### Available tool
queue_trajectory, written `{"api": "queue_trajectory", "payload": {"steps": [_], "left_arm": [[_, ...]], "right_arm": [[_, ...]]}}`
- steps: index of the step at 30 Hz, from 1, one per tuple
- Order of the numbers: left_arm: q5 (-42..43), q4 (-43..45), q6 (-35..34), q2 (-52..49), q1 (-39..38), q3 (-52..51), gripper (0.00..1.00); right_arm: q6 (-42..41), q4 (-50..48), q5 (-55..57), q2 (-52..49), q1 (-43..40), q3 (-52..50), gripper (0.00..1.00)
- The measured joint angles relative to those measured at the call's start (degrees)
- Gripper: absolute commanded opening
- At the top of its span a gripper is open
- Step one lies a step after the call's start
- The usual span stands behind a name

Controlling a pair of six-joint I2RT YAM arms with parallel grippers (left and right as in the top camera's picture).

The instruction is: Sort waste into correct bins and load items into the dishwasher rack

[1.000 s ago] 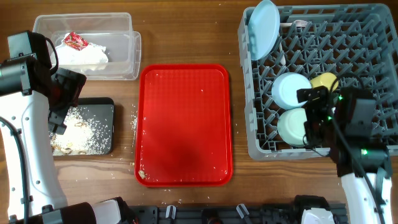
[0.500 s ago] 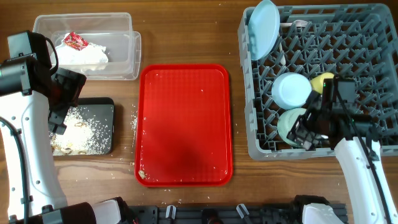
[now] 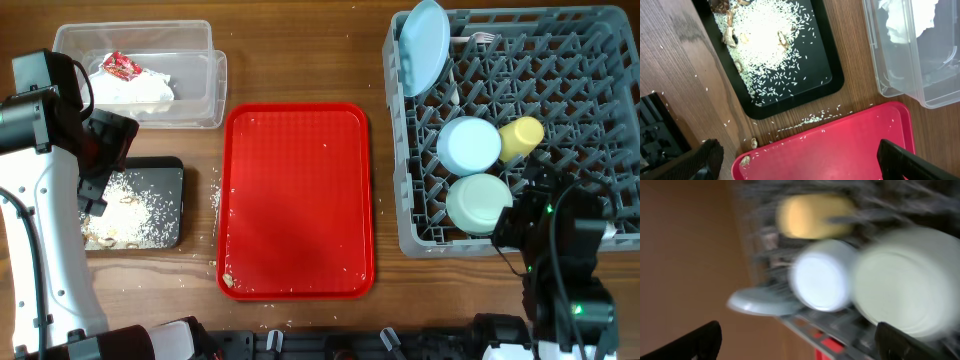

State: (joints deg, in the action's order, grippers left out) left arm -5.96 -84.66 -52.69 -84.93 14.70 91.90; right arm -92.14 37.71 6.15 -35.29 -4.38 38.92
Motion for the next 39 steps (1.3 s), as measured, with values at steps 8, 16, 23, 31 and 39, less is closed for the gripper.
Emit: {"api": "queue_trajectory", "payload": {"steps": [8, 16, 23, 31, 39], "left_arm": [[0.0, 0.0, 0.0, 0.0, 0.0, 0.0, 1.00], [0.0, 0.0, 0.0, 0.0, 0.0, 0.0, 1.00], [0.0, 0.0, 0.0, 0.0, 0.0, 0.0, 1.00], [0.0, 0.0, 0.0, 0.0, 0.0, 0.0, 1.00], [0.0, 0.0, 0.0, 0.0, 0.0, 0.0, 1.00]], "right_arm": [[18.8, 3.0, -0.7, 10.1, 0.0, -8.5, 1.00], [38.4, -15.6, -5.7, 19.8, 0.0, -17.4, 1.00], [64.7, -19.3, -13.9, 20.5, 0.2, -18.2, 1.00], [76.5, -17.2, -13.2, 28.3, 5.4, -18.3, 1.00], [80.3, -24.8, -13.2, 30.0, 5.7, -20.9, 1.00]]}}
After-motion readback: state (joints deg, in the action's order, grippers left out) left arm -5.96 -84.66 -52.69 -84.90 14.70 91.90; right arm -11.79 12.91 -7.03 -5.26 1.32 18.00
